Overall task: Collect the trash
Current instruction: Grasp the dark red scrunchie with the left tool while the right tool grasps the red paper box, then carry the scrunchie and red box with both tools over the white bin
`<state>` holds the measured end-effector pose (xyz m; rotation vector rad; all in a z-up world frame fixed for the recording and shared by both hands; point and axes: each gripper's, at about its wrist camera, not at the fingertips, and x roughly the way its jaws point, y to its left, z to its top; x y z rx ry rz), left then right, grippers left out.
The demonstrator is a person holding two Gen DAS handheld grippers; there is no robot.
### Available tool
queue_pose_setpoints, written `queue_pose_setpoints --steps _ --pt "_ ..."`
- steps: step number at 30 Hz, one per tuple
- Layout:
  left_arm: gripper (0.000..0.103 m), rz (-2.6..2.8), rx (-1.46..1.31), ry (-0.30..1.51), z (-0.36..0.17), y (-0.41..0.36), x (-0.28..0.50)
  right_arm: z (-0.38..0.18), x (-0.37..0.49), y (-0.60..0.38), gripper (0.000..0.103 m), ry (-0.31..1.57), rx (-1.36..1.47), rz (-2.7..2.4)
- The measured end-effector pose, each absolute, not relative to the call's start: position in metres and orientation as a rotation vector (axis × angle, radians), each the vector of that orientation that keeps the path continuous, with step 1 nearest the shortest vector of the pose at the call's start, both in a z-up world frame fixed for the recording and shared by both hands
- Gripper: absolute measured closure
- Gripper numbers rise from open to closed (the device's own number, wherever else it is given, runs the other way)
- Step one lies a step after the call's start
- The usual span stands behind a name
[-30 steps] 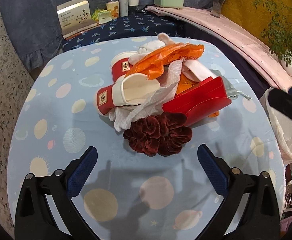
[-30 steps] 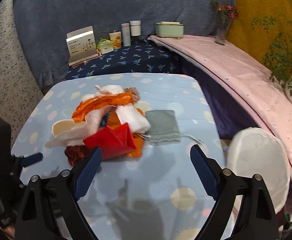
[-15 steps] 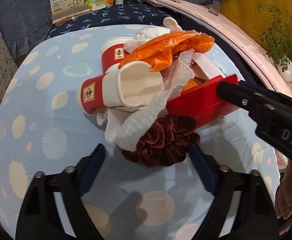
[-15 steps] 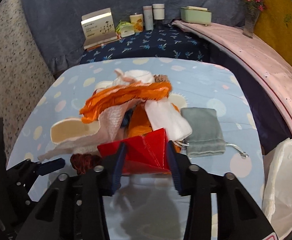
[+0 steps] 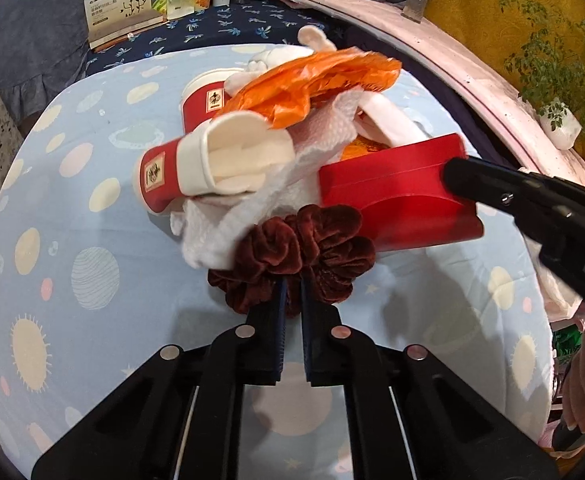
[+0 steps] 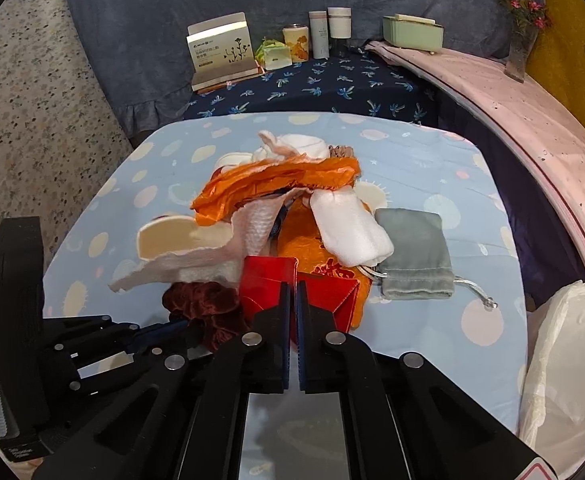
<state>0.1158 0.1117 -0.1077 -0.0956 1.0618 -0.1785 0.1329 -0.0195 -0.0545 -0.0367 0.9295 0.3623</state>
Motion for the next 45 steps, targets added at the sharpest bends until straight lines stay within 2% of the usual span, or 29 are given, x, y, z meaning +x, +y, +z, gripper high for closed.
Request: queue_pose_setpoints --steps 18,35,45 --pt "0.099 -0.295 -0.062 0.938 -0.043 0.058 0.094 0.023 0.108 -0.110 0.102 0.760 0.067 0.181" --pt "0.099 -0.488 0.002 0.823 0.011 -0.052 0.088 0.047 0.072 -0.233 0.102 0.744 0.191 -0.144" --pt "0.099 -0.621 0.044 0.797 0.024 -0.125 0.083 0.040 0.054 -0.276 0.102 0.761 0.246 -0.261"
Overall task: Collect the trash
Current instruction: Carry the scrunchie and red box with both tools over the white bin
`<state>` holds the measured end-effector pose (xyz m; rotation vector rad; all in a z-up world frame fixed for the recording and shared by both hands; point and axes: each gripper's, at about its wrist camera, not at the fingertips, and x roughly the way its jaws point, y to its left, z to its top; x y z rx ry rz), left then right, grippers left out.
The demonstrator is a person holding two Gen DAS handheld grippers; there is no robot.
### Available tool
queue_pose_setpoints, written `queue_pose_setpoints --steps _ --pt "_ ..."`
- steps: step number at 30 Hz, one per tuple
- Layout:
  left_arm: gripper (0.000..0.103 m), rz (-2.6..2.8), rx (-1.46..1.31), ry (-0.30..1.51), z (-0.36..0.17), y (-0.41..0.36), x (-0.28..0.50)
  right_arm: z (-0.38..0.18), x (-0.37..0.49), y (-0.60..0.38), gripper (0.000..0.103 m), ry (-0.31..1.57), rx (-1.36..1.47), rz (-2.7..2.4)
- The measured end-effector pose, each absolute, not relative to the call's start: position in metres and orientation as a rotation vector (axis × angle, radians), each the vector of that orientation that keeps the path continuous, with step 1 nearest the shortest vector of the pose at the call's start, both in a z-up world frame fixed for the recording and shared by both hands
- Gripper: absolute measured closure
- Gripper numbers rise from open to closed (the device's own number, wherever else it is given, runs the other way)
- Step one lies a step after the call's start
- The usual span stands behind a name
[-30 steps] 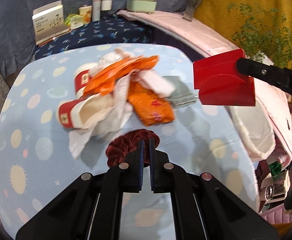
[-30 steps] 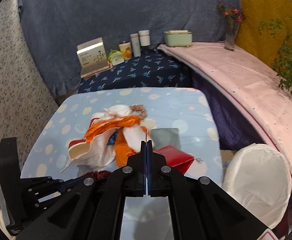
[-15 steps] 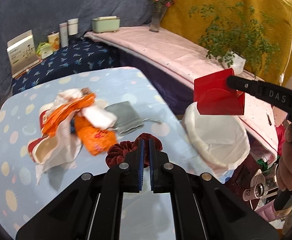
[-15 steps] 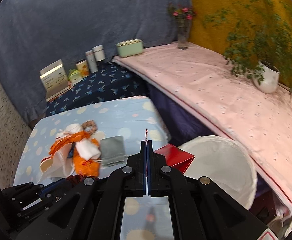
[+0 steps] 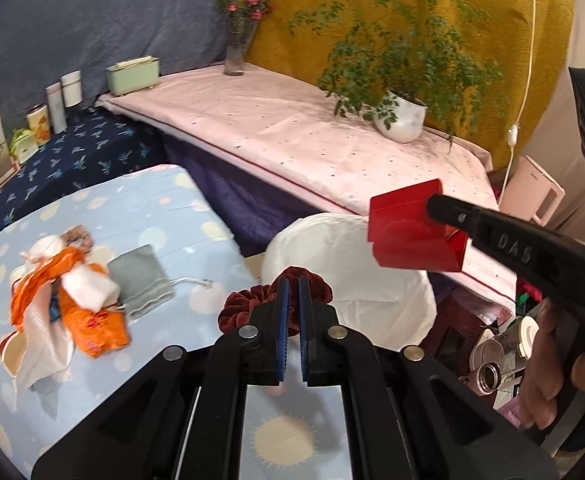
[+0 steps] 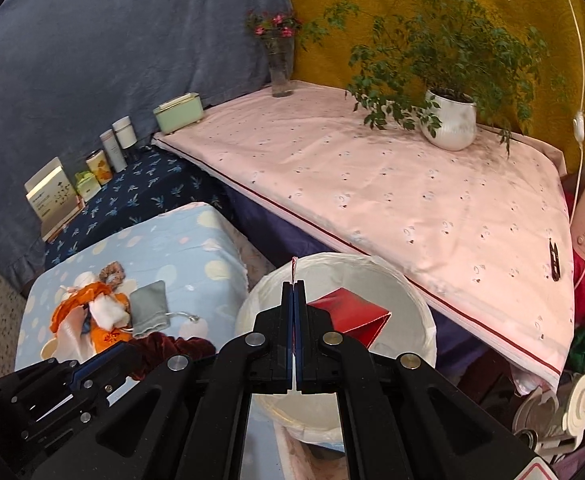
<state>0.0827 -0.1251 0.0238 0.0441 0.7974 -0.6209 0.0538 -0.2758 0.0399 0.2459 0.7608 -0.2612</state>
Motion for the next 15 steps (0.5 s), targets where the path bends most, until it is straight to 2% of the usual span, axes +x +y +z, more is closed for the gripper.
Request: queue_pose_setpoints --steps 15 --pt "0.099 -0.662 0.104 0.802 0.014 -0.179 0.094 0.030 0.047 -0.310 0.102 0.778 0.300 -0.355"
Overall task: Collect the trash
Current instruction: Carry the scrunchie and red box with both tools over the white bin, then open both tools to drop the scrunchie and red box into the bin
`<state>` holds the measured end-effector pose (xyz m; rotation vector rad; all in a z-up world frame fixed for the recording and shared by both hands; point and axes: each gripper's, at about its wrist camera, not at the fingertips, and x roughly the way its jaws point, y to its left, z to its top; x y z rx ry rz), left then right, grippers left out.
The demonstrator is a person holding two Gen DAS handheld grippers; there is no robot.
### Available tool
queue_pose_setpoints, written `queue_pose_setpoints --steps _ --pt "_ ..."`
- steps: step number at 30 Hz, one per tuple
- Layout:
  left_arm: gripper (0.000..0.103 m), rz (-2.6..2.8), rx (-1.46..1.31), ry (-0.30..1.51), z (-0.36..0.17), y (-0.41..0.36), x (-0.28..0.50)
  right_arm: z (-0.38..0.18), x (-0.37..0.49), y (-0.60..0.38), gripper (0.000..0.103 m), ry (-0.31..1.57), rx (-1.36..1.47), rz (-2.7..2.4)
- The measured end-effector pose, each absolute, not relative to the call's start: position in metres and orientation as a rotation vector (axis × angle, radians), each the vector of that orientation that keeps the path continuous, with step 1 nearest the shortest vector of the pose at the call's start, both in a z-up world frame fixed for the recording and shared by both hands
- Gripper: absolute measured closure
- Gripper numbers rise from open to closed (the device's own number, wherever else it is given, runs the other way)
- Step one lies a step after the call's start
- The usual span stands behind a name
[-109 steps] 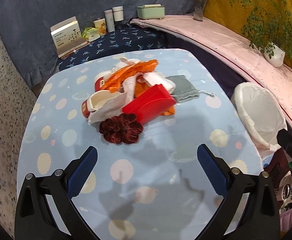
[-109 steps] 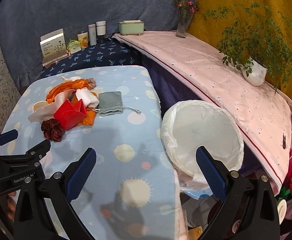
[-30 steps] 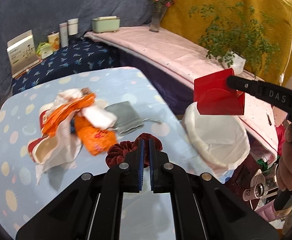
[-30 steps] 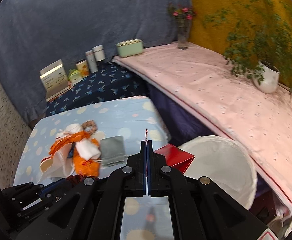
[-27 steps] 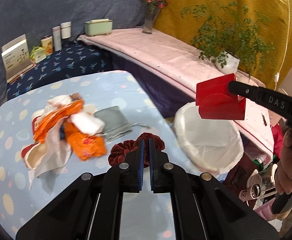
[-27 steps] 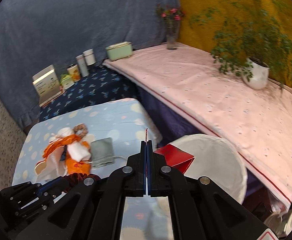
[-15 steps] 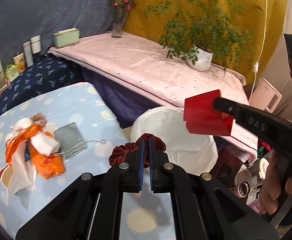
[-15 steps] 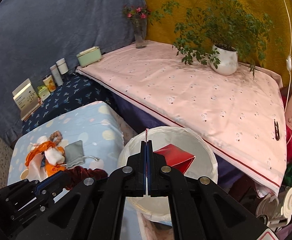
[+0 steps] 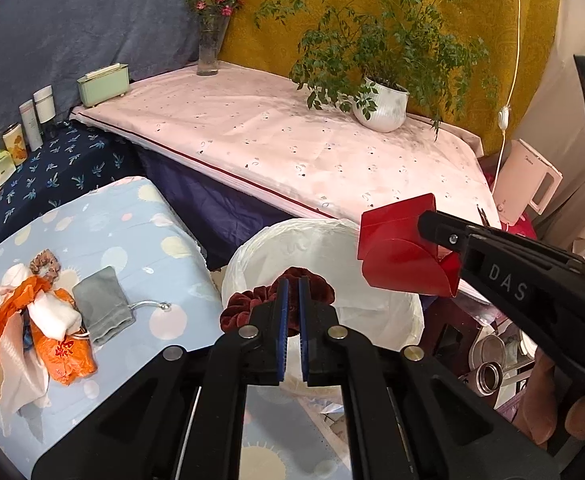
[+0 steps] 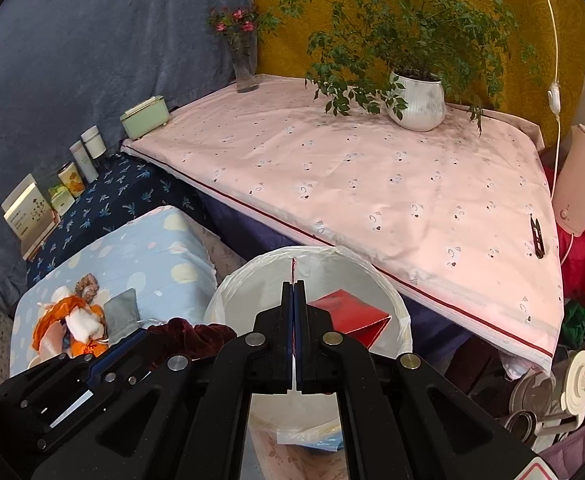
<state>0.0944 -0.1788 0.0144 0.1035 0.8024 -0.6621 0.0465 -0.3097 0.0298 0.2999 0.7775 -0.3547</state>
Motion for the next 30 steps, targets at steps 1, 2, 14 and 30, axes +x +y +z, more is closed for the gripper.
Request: queue_pose_setpoints --steps 1,2,14,30 --pt "0.099 -0.664 0.106 0.802 0.013 -0.180 0.095 0.029 0.047 -0.311 0.102 0.777 0.302 -0.358" --pt "0.099 -0.662 0.108 0.802 0.012 -0.182 0.096 0.029 0.048 -0.313 0.102 0.777 0.304 -0.362" --pt "0.067 -0.651 0.092 0.775 0.009 -0.193 0.101 0.033 0.045 -0.324 0.085 0.744 0.345 -0.389" --pt "0.057 -0.558 0.081 0.750 0.016 -0.154 0.104 0.042 0.048 -0.285 0.072 0.729 0.272 -0.329"
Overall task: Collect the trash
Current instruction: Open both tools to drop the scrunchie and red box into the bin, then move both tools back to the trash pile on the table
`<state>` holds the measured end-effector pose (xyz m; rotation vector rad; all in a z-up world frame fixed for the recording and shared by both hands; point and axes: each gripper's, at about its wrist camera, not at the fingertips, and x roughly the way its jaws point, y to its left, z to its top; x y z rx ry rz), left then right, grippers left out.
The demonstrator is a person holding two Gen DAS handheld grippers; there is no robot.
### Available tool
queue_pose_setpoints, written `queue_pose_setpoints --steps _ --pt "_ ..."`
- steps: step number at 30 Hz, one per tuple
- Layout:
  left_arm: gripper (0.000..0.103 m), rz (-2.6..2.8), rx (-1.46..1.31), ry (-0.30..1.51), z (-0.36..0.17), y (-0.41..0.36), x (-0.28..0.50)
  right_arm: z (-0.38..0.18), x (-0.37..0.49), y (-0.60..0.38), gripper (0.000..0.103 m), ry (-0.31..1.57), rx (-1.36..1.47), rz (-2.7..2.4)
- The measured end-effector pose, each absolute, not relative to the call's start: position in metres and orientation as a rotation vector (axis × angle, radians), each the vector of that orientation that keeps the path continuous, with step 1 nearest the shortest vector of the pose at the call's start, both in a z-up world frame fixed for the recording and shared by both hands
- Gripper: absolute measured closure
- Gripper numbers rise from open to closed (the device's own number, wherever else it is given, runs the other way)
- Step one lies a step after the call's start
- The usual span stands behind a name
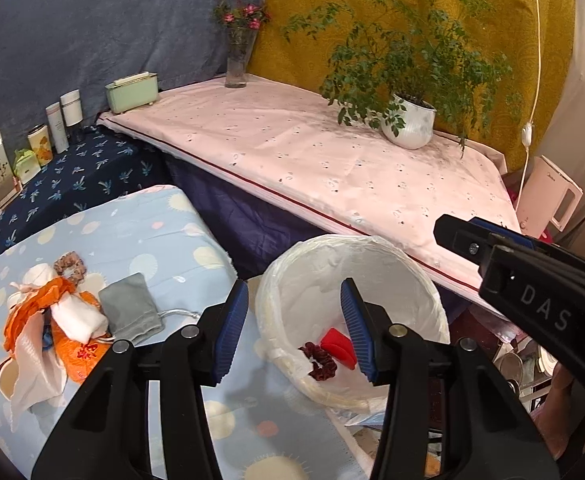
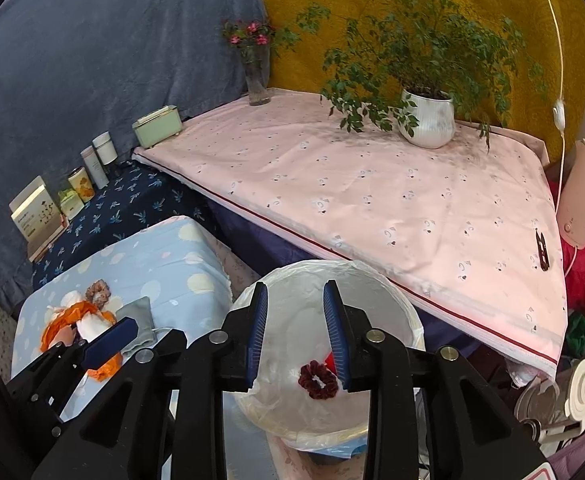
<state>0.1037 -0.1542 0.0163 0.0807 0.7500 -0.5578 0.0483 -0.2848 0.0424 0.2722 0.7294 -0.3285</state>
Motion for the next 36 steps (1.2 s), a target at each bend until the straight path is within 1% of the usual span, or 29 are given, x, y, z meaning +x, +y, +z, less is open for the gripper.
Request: queue_pose_setpoints --steps 2,3,4,5,9,13,15,23,26,31,33,36 --pt "0.057 -0.546 0.075 0.747 0.018 -0.147 0.104 0.043 0.050 -0.278 0.069 0.729 0.263 -0.321" --pt "0.057 -0.537 0.073 0.745 0.019 -0.144 0.104 0.044 0.050 -0.276 0.064 0.727 0.259 -0.319" --pt "0.057 -0.527 0.070 0.743 0.019 -0.139 0.104 0.044 0.051 -0.272 0.061 0.724 0.255 -0.316" --pt "0.057 -0.516 0.067 0.742 0.019 -0.134 0.104 0.045 0.051 -0.269 0.060 0.722 0.251 -0.314" --pt "0.046 -0.473 0.034 0.748 0.018 -0.109 0.107 0.044 0.055 -0.254 0.060 0.731 0.229 -0.288" --pt "0.044 -0.410 0.011 0.757 0.014 -0.078 0.112 0.045 0.060 -0.235 0.060 0.739 0.201 -0.257" --pt "0.041 -0.377 0.004 0.760 0.011 -0.063 0.114 0.045 0.063 -0.225 0.060 0.744 0.186 -0.240" --pt "0.039 -0.254 -0.012 0.780 0.000 -0.003 0.117 0.046 0.072 -0.187 0.060 0.766 0.147 -0.179" --pt "0.036 -0.209 -0.001 0.785 -0.006 0.019 0.116 0.045 0.076 -0.171 0.060 0.780 0.133 -0.151" --pt "0.034 -0.139 -0.012 0.815 -0.016 0.056 0.120 0.038 0.083 -0.140 0.060 0.811 0.112 -0.099" --pt "0.030 -0.099 -0.013 0.826 -0.020 0.072 0.123 0.034 0.087 -0.126 0.060 0.826 0.110 -0.068" --pt "0.030 -0.060 -0.009 0.842 -0.027 0.092 0.127 0.027 0.093 -0.103 0.060 0.843 0.087 -0.033"
